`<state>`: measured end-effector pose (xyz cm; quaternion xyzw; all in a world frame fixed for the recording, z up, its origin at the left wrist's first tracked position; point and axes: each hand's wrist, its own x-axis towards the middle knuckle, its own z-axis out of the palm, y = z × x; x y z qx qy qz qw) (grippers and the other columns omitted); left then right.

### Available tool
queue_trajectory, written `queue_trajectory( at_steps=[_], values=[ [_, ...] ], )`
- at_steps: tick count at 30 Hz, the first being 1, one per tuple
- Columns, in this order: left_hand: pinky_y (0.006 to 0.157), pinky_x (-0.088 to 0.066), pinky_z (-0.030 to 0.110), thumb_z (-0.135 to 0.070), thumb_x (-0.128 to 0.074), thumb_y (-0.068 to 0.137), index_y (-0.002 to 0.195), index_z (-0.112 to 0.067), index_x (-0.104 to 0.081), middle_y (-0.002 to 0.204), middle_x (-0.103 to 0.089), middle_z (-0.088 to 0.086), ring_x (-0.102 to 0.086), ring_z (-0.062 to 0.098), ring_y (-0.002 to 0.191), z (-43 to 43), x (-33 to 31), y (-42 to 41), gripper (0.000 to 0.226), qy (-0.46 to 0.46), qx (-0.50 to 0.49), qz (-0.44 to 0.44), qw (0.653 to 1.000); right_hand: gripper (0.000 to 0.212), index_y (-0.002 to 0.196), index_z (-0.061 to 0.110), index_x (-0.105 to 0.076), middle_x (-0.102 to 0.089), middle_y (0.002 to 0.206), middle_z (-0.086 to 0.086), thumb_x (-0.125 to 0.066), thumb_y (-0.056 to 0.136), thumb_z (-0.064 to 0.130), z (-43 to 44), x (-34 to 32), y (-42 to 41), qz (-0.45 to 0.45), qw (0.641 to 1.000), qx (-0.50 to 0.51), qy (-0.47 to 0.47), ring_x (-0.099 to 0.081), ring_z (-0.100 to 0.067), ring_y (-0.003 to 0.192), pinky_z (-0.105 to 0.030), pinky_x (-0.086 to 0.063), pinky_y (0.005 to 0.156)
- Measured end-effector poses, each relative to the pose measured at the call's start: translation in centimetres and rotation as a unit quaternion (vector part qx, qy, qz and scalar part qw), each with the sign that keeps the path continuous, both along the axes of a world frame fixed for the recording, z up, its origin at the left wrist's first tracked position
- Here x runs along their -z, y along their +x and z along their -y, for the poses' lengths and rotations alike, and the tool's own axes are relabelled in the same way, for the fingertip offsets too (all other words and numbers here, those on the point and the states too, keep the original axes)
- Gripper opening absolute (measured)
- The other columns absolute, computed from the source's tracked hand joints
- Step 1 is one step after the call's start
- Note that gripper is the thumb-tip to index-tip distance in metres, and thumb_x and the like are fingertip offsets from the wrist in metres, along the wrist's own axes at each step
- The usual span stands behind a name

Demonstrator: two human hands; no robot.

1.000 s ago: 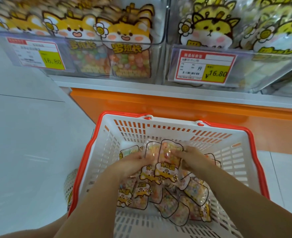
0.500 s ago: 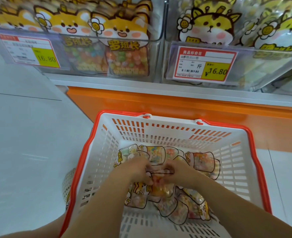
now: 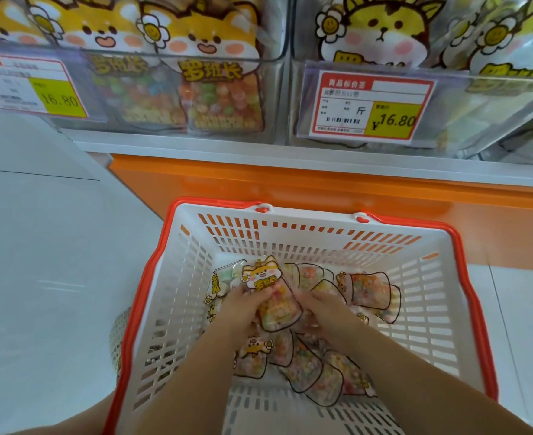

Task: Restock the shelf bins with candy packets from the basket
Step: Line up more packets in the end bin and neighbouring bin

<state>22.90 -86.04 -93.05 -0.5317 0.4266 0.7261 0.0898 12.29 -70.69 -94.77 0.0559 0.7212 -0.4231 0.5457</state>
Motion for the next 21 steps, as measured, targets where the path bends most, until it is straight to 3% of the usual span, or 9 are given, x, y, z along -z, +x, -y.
queue_trajectory(
  at_steps=[2, 4, 6, 10, 12, 14, 16, 19, 21],
  values=[
    [0.084, -0.060, 0.044, -0.022, -0.079, 0.083, 0.107, -0.020, -0.071, 0.103, -0.076, 0.002, -0.072, 0.022, 0.096, 1.1, 0.8, 0.8, 0.025, -0.091, 0.044, 0.023, 0.995, 0.041, 0.098, 0.010, -0.071, -0.071, 0.089, 0.000, -0.057, 0.095, 0.048, -2.2, 1.0, -2.0, -0.148, 0.975, -0.136, 0.094, -0.068, -0.021, 0.081, -0.030, -0.052, 0.071],
    [0.074, -0.057, 0.029, -0.019, -0.077, 0.084, 0.109, -0.018, -0.069, 0.100, -0.075, 0.000, -0.070, 0.018, 0.092, 1.8, 1.2, 1.7, 0.026, -0.164, 0.082, 0.065, 0.981, 0.036, 0.121, 0.019, -0.062, -0.065, 0.115, -0.002, -0.060, 0.093, 0.042, -4.8, 1.7, -4.0, -0.270, 0.899, -0.252, 0.235, -0.064, -0.018, 0.090, -0.031, -0.053, 0.078],
    [0.070, -0.053, 0.025, -0.017, -0.076, 0.085, 0.106, -0.019, -0.067, 0.099, -0.073, -0.002, -0.067, 0.015, 0.089, 2.0, 1.5, 2.5, 0.023, -0.177, 0.082, 0.082, 0.977, 0.045, 0.132, 0.019, -0.051, -0.058, 0.126, -0.006, -0.064, 0.092, 0.035, -6.9, 2.9, -4.7, -0.264, 0.873, -0.292, 0.289, -0.062, -0.022, 0.097, -0.035, -0.056, 0.082],
    [0.073, -0.050, 0.030, -0.025, -0.077, 0.085, 0.107, -0.021, -0.060, 0.098, -0.065, -0.006, -0.062, 0.018, 0.093, 1.0, 2.0, 3.4, 0.027, -0.183, 0.109, 0.110, 0.971, 0.053, 0.131, 0.013, -0.044, -0.060, 0.106, -0.002, -0.064, 0.085, 0.030, -8.4, 5.0, -3.4, -0.219, 0.848, -0.376, 0.302, -0.061, -0.020, 0.088, -0.034, -0.057, 0.072],
    [0.087, -0.052, 0.035, -0.029, -0.077, 0.086, 0.106, -0.024, -0.060, 0.097, -0.063, -0.009, -0.061, 0.019, 0.096, 0.8, 1.7, 3.2, 0.027, -0.182, 0.128, 0.100, 0.970, 0.053, 0.128, 0.016, -0.046, -0.058, 0.114, -0.004, -0.066, 0.082, 0.034, -8.7, 5.4, -3.1, -0.230, 0.839, -0.381, 0.314, -0.061, -0.022, 0.096, -0.036, -0.058, 0.078],
    [0.083, -0.052, 0.033, -0.025, -0.074, 0.089, 0.095, -0.028, -0.063, 0.090, -0.065, -0.012, -0.062, 0.013, 0.086, 0.7, 1.6, 3.2, 0.014, -0.179, 0.137, 0.076, 0.971, 0.057, 0.131, 0.016, -0.045, -0.052, 0.126, -0.007, -0.065, 0.083, 0.039, -8.7, 5.3, -3.1, -0.231, 0.824, -0.404, 0.323, -0.057, -0.026, 0.111, -0.036, -0.054, 0.087],
    [0.079, -0.051, 0.031, -0.023, -0.074, 0.089, 0.085, -0.033, -0.061, 0.084, -0.065, -0.013, -0.061, 0.009, 0.082, 0.6, 1.2, 3.2, 0.017, -0.182, 0.148, 0.063, 0.970, 0.060, 0.133, 0.018, -0.042, -0.053, 0.129, -0.006, -0.064, 0.083, 0.042, -8.7, 5.2, -3.0, -0.221, 0.817, -0.422, 0.326, -0.053, -0.028, 0.119, -0.035, -0.052, 0.088],
    [0.083, -0.051, 0.032, -0.019, -0.077, 0.086, 0.080, -0.030, -0.057, 0.071, -0.055, -0.014, -0.055, 0.009, 0.074, 0.6, 1.2, 3.8, 0.024, -0.171, 0.133, 0.055, 0.975, 0.050, 0.118, 0.019, -0.051, -0.062, 0.112, -0.002, -0.068, 0.078, 0.042, -8.2, 4.5, -3.0, -0.196, 0.823, -0.417, 0.332, -0.060, -0.023, 0.103, -0.031, -0.050, 0.070],
    [0.076, -0.051, 0.027, -0.019, -0.078, 0.085, 0.079, -0.029, -0.055, 0.070, -0.055, -0.015, -0.054, 0.007, 0.072, 0.6, 1.1, 4.2, 0.026, -0.162, 0.136, 0.057, 0.976, 0.033, 0.086, 0.017, -0.057, -0.058, 0.082, 0.004, -0.076, 0.073, 0.040, -7.4, 3.4, -3.3, -0.174, 0.834, -0.426, 0.306, -0.059, -0.013, 0.076, -0.024, -0.043, 0.056]
  ],
)
